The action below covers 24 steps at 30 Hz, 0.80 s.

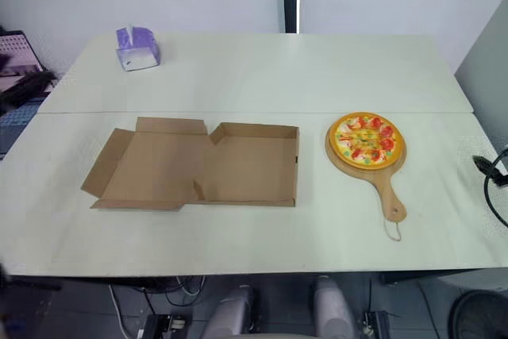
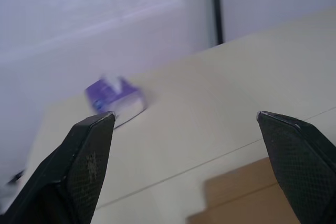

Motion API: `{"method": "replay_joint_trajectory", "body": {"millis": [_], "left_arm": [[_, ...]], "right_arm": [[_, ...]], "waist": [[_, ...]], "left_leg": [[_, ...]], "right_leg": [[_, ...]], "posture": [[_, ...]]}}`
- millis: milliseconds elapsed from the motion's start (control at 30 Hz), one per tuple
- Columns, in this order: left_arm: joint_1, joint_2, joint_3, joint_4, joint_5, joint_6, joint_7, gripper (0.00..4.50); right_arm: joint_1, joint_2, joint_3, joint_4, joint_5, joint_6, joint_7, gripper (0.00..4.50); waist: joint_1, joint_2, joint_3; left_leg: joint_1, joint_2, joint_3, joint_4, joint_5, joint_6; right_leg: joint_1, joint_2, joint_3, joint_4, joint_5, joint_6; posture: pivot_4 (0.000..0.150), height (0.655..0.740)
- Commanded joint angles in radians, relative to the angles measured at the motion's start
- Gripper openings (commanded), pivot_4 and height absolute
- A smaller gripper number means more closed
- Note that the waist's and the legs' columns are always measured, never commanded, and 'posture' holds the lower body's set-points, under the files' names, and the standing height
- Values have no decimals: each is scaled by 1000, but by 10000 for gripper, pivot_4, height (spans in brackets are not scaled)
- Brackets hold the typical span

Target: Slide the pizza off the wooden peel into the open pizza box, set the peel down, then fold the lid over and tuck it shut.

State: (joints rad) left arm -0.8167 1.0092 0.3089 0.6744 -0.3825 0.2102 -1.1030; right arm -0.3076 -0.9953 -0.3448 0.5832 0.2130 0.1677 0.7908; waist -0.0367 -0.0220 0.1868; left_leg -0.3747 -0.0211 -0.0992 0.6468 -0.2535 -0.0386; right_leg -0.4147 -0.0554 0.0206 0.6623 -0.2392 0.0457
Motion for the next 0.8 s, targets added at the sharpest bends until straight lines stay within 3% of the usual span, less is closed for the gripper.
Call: {"method": "replay_joint_trajectory", "body": {"millis": [33,167,267,333,533,800], "left_arm": [[4,-59,-66,-288,-84,153,-35,44902],[20,-199,-223,-674,-206,332,-58,44902],[52,-231,-305,-873,-272,410,-102,44902],[98,-218,-365,-961,-245,371,-153,44902],[165,-229,-405,-1002,-187,272,-185,44902],[166,-240,-392,-1042,-215,307,-141,44902]], "right_arm": [[80,30,-62,-258,82,179,-34,45000],[223,111,-67,-611,192,413,-71,45000],[303,142,-65,-798,238,517,-87,45000],[330,162,-53,-888,258,566,-109,45000],[342,253,24,-1013,251,648,-211,45000],[319,365,135,-986,157,655,-366,45000]], "waist": [[0,0,0],[-7,0,0],[-10,0,0],[-15,0,0],[-3,0,0],[9,0,0]], "left_leg": [[0,0,0,0,0,0],[-1,1,-1,0,0,0],[-1,0,-1,0,0,0],[0,1,0,0,0,0],[8,1,1,-1,0,0],[7,0,1,-1,0,0]], "right_leg": [[0,0,0,0,0,0],[0,0,0,0,0,0],[0,0,1,0,0,0],[0,1,1,0,0,0],[8,1,2,-5,-5,5],[9,1,2,-7,-5,6]], "posture": [[1500,7400],[1500,7400],[1500,7400],[1500,7400],[1500,7400],[1500,7400]]}}
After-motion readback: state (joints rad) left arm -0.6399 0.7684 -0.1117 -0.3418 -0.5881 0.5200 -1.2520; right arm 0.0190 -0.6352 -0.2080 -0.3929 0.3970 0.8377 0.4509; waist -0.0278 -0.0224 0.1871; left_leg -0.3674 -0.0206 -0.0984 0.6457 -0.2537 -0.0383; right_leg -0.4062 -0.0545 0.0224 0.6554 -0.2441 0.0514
